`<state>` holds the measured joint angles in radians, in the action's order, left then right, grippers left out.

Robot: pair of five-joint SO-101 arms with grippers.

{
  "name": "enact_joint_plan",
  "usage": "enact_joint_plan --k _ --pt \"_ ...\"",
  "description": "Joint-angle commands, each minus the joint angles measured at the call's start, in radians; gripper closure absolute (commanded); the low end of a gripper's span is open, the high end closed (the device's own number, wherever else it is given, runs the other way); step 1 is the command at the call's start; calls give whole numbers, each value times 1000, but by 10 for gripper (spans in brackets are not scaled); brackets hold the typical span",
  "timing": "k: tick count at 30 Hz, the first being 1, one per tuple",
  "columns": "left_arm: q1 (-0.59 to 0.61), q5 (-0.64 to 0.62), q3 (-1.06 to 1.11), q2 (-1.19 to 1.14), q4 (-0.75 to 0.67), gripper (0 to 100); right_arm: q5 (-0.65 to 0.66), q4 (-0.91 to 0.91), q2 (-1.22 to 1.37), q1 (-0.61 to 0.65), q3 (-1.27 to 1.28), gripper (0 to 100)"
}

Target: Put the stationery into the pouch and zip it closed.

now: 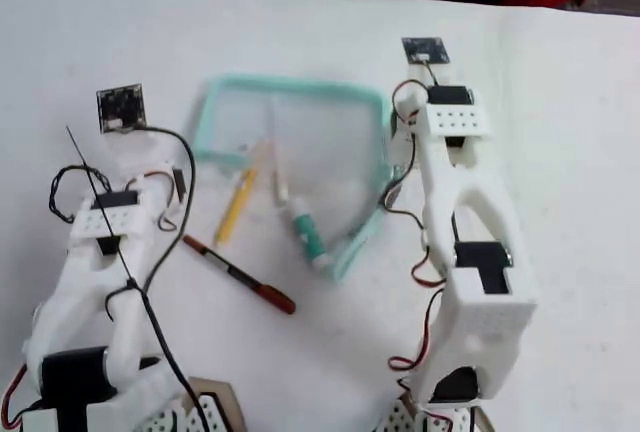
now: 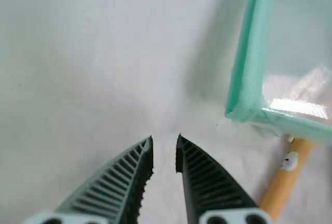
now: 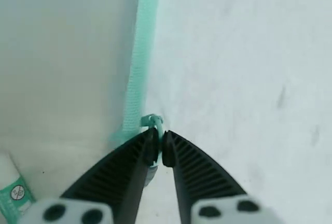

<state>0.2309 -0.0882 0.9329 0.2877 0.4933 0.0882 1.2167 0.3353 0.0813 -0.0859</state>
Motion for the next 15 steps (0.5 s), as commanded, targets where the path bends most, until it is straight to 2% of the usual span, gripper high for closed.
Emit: enact_joint_plan --k 1,6,15 --pt "-7 -3 -11 8 -17 898 2 10 -143 -5 -23 981" --pt "-7 -3 -11 8 -14 808 2 44 -321 -2 -28 981" --pt "-7 -3 -8 10 -14 812 9 77 -656 4 -29 981"
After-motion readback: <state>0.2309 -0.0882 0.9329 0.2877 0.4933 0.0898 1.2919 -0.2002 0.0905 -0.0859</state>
